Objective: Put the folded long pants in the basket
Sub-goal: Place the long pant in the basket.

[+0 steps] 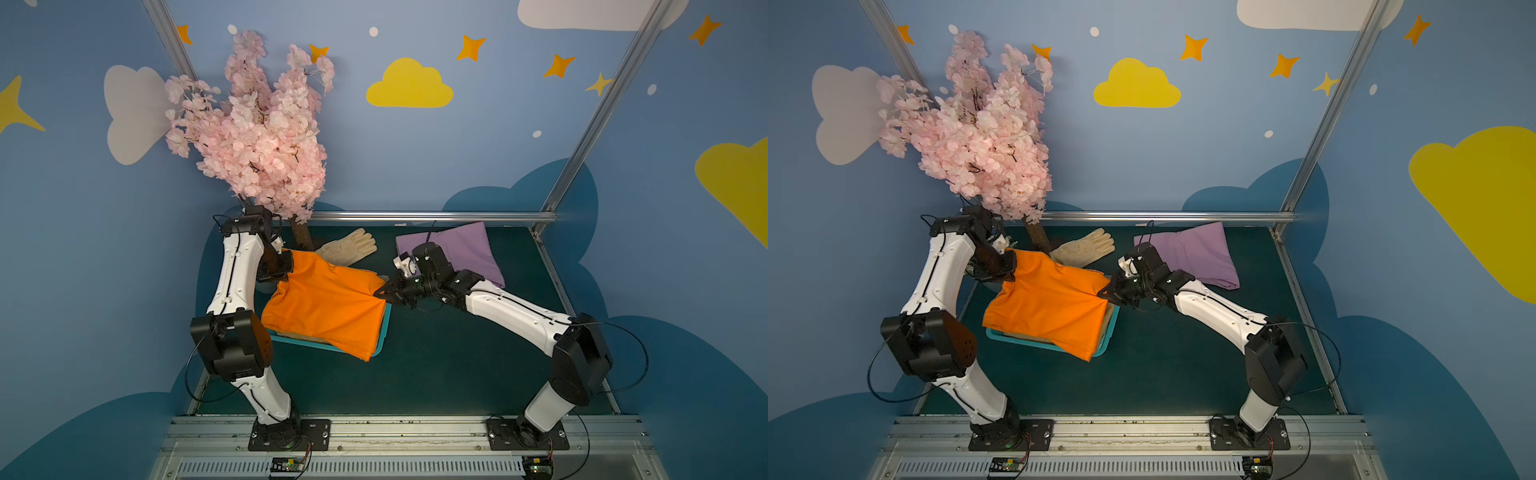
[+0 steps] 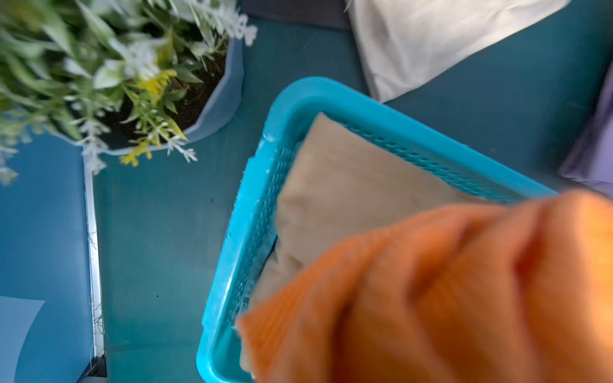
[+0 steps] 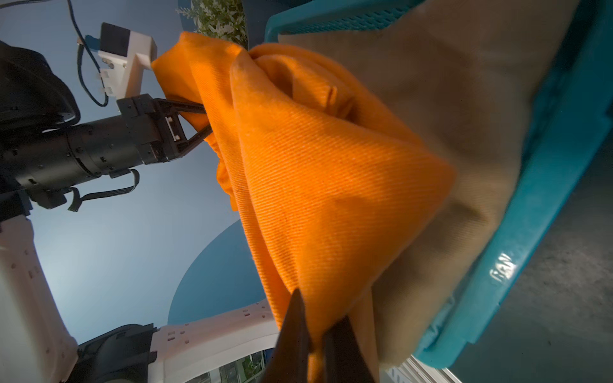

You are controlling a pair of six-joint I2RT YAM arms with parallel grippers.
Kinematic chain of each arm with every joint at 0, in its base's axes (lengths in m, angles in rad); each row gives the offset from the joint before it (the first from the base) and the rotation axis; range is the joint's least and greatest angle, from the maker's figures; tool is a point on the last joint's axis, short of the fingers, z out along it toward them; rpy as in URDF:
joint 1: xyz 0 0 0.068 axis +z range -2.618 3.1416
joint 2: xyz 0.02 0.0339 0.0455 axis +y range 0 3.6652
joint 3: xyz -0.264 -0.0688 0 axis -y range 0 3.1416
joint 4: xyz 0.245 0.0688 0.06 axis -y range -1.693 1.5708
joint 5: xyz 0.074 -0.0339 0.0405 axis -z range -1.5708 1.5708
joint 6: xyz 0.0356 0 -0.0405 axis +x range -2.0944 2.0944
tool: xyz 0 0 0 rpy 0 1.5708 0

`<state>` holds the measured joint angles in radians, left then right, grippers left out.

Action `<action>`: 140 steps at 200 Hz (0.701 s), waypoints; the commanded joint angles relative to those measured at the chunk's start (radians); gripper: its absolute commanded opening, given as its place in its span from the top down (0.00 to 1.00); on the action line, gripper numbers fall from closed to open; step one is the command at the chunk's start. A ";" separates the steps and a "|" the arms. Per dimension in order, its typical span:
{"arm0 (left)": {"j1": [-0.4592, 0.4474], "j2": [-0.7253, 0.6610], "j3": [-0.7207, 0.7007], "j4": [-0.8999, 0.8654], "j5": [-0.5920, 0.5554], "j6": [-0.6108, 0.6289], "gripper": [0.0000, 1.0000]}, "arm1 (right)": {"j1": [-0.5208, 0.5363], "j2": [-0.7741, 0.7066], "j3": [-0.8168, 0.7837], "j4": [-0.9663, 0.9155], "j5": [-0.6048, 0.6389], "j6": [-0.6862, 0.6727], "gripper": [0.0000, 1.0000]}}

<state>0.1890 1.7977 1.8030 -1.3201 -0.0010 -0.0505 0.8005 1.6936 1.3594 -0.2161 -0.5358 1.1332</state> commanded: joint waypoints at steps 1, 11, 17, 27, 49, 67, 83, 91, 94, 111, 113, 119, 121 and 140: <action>0.037 0.038 0.035 0.119 -0.118 -0.022 0.98 | -0.001 0.017 0.035 -0.089 -0.018 -0.044 1.00; 0.036 0.054 0.035 0.128 -0.095 -0.026 0.98 | 0.000 0.031 0.042 -0.109 -0.001 -0.062 1.00; 0.036 0.062 0.032 0.134 -0.084 -0.026 0.98 | -0.003 0.038 0.043 -0.121 0.006 -0.069 1.00; 0.036 0.081 0.030 0.136 -0.079 -0.025 0.98 | -0.004 0.043 0.041 -0.119 0.014 -0.081 1.00; 0.036 0.107 0.034 0.133 -0.073 -0.036 0.98 | -0.015 0.071 0.050 -0.112 0.010 -0.108 1.00; 0.036 0.111 0.034 0.131 -0.038 -0.038 0.97 | -0.037 0.109 0.096 -0.116 -0.068 -0.124 1.00; 0.036 0.105 0.036 0.130 -0.024 -0.036 0.98 | -0.049 0.098 0.135 -0.160 -0.069 -0.154 1.00; 0.036 0.101 0.045 0.126 -0.024 -0.036 0.98 | -0.051 0.079 0.138 -0.164 -0.054 -0.162 1.00; 0.036 0.099 0.048 0.125 -0.024 -0.037 0.98 | -0.052 0.071 0.138 -0.164 -0.046 -0.164 1.00; 0.036 0.090 0.060 0.131 -0.025 -0.037 0.97 | -0.044 0.036 0.145 -0.173 -0.015 -0.195 1.00; 0.036 0.088 0.061 0.133 -0.025 -0.038 0.98 | -0.042 0.032 0.145 -0.175 -0.009 -0.203 1.00; 0.037 0.090 0.063 0.139 -0.027 -0.040 0.98 | -0.039 0.028 0.145 -0.185 0.012 -0.222 1.00; 0.037 0.090 0.064 0.141 -0.028 -0.038 0.98 | -0.039 0.029 0.144 -0.189 0.019 -0.227 1.00; 0.036 0.129 0.083 0.141 -0.031 -0.036 0.95 | -0.044 0.062 0.119 -0.171 0.029 -0.232 1.00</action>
<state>0.1982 1.9057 1.8278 -1.2922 0.0528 -0.0605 0.7673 1.7966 1.4734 -0.3321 -0.5137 0.9607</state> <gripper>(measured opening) 0.093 0.071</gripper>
